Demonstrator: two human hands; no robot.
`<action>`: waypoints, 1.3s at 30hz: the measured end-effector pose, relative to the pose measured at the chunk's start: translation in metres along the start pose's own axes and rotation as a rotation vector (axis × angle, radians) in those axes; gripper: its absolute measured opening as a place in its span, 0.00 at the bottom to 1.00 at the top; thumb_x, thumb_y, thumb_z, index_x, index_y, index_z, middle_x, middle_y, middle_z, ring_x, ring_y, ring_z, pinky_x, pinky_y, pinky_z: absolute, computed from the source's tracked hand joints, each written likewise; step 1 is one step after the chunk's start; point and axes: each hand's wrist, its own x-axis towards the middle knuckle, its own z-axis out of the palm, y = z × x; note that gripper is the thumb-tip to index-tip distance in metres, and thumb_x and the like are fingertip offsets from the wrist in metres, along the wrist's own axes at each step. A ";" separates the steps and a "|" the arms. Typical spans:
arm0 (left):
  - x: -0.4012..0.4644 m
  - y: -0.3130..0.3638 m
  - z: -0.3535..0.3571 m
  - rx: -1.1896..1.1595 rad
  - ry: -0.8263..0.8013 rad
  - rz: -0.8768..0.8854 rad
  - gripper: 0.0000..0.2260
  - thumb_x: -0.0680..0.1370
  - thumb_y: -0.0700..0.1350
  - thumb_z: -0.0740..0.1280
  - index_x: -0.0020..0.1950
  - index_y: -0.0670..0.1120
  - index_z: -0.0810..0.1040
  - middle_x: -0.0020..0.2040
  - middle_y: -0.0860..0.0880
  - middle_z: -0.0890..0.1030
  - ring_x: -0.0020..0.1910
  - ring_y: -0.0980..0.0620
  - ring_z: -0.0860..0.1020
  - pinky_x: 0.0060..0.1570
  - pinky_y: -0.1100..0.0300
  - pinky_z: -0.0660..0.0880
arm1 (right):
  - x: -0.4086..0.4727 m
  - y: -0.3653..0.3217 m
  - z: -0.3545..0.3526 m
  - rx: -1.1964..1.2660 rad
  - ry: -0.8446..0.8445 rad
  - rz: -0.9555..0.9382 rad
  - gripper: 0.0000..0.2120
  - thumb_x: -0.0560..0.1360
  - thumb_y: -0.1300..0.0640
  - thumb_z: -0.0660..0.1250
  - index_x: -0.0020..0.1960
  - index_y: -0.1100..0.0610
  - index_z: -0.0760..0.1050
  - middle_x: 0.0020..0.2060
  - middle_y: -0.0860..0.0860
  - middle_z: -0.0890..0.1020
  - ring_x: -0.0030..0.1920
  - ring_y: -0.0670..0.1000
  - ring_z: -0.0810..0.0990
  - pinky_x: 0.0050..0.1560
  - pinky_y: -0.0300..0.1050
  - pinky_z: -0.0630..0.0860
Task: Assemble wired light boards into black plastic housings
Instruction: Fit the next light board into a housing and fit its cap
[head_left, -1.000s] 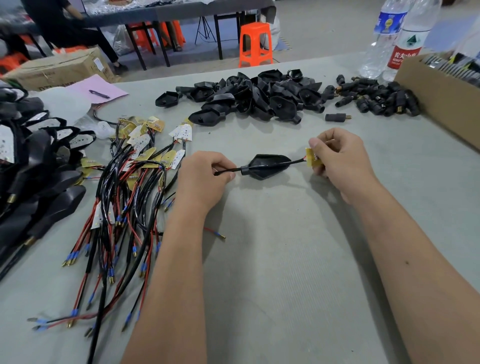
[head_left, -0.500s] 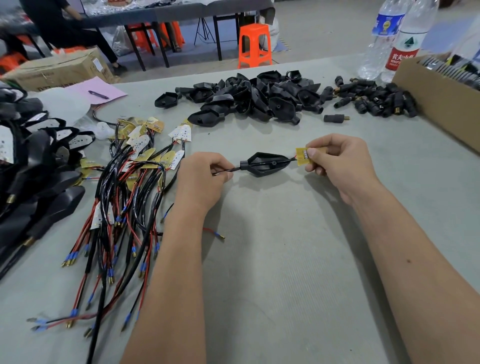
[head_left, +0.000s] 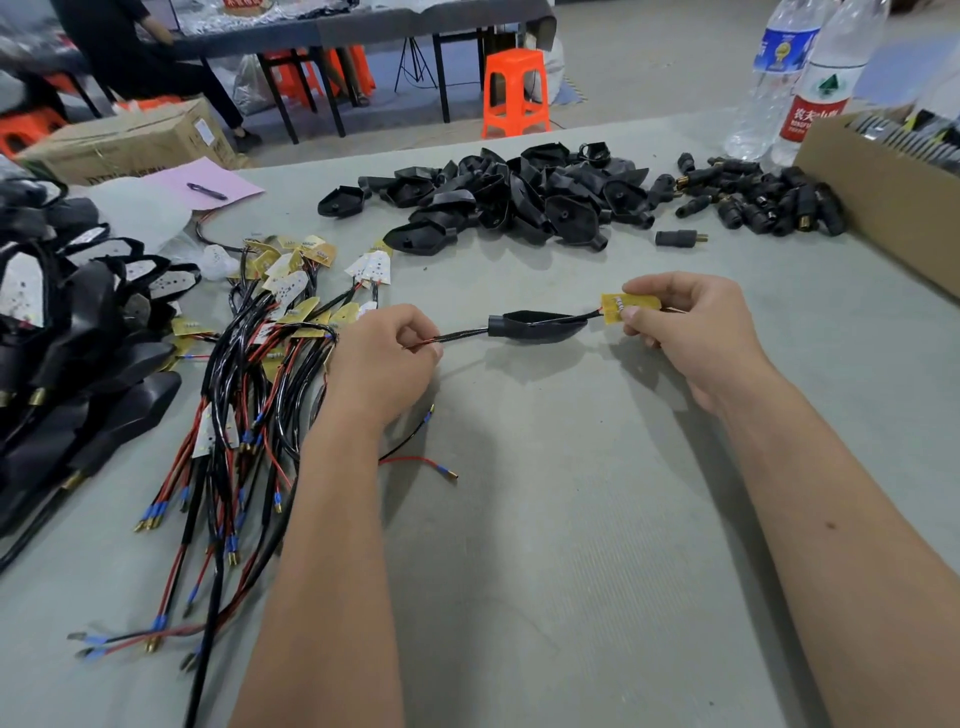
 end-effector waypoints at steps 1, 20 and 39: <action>0.000 0.001 0.001 -0.011 0.006 -0.010 0.07 0.77 0.45 0.73 0.39 0.53 0.82 0.31 0.57 0.76 0.33 0.58 0.73 0.37 0.60 0.69 | 0.000 0.000 0.000 0.004 -0.004 -0.003 0.12 0.74 0.67 0.74 0.52 0.53 0.84 0.42 0.54 0.86 0.34 0.44 0.81 0.39 0.35 0.75; 0.000 0.006 -0.002 -0.063 0.034 0.040 0.05 0.77 0.50 0.75 0.41 0.52 0.86 0.38 0.47 0.83 0.41 0.41 0.79 0.39 0.51 0.74 | -0.001 0.002 -0.004 -0.041 -0.074 -0.053 0.18 0.71 0.69 0.77 0.53 0.50 0.85 0.39 0.54 0.78 0.38 0.49 0.72 0.42 0.38 0.74; -0.007 0.032 0.044 0.046 0.024 0.194 0.12 0.72 0.43 0.78 0.54 0.51 0.87 0.48 0.53 0.85 0.49 0.51 0.81 0.53 0.52 0.77 | -0.007 -0.009 0.004 -0.016 -0.144 -0.229 0.06 0.80 0.61 0.70 0.51 0.54 0.86 0.33 0.47 0.82 0.30 0.45 0.75 0.31 0.37 0.72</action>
